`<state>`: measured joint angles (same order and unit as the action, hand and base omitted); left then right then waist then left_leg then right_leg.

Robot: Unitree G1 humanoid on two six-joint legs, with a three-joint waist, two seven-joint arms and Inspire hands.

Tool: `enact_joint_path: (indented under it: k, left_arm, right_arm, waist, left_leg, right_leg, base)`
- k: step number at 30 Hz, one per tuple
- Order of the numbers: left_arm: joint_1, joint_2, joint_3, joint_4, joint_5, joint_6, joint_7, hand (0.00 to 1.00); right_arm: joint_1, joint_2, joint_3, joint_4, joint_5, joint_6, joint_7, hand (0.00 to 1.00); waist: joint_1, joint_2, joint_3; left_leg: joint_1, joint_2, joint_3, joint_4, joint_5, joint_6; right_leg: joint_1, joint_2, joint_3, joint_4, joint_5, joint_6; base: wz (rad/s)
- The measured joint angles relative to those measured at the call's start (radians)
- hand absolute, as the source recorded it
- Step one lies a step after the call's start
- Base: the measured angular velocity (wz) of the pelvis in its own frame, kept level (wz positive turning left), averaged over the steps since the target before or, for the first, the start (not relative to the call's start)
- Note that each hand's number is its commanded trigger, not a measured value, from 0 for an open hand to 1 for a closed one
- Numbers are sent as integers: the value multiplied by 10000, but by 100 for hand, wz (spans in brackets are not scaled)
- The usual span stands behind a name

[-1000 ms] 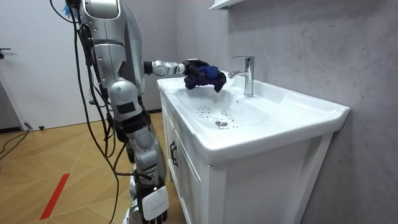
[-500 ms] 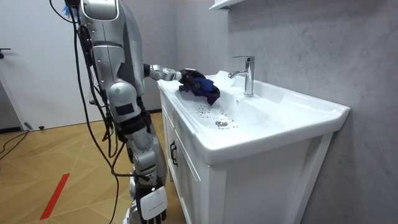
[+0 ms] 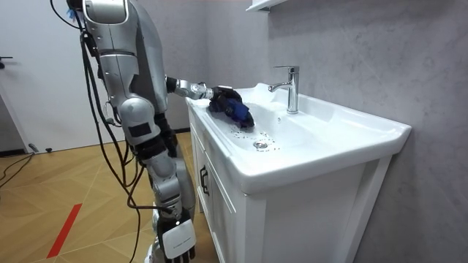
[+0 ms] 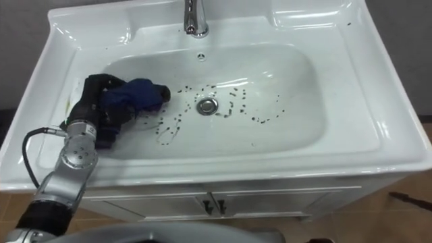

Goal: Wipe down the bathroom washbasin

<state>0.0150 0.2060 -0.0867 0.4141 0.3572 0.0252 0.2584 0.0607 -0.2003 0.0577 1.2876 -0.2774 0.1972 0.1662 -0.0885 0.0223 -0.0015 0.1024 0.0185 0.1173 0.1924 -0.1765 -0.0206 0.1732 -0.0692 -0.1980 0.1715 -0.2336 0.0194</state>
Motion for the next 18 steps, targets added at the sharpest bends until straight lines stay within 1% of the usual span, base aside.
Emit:
enact_joint_path:
  k: [4,8,9,11,13,16,18]
  left_arm:
    - [7,0,-199,221,468,-16,4,100]
    - [-13,-27,-563,847,1309,-23,-82,100]
    - [-20,-79,-566,1004,1656,-17,-98,100]
    - [-72,-121,-556,1092,2010,18,-125,100]
    - [-114,-152,-556,1109,2087,50,-126,100]
    - [-120,-169,-553,1105,2559,54,-130,100]
    - [-118,-221,-561,1033,3088,125,-164,100]
  right_arm:
    - [11,0,3,-49,-8,0,-7,0]
    - [30,-3,-2,-94,-12,-2,11,0]
    - [37,-3,-9,-143,-39,0,21,0]
    - [39,-17,-13,-177,-45,-1,81,0]
    - [34,-34,-13,-182,-38,0,116,0]
    - [28,-33,-62,-182,-40,-2,220,0]
    - [23,-32,-213,-189,-40,5,251,0]
  waist:
    - [-6,1,0]
    - [-120,-1,-2]
    - [-155,-2,-2]
    - [-163,-3,-5]
    - [-158,-6,-7]
    - [-167,-58,-43]
    - [-230,-90,-61]
  left_leg:
    - [76,13,134,-35,0,0]
    - [96,25,209,-60,0,0]
    - [95,33,234,-61,0,0]
    - [75,41,268,-61,0,0]
    - [29,41,286,-65,0,0]
    - [-29,40,285,-52,0,0]
    - [-59,38,284,-49,0,0]
  right_leg:
    - [8,3,37,2,2,1]
    - [2,10,76,-4,8,-4]
    - [-17,17,103,-6,5,-8]
    - [-62,25,153,-2,2,-13]
    - [-116,26,163,5,3,-13]
    - [-148,22,142,-2,5,-15]
    - [-145,4,39,-3,5,-16]
  base:
    - [-7]
    - [-4]
    - [-7]
    - [-8]
    - [-2]
    - [1]
    - [9]
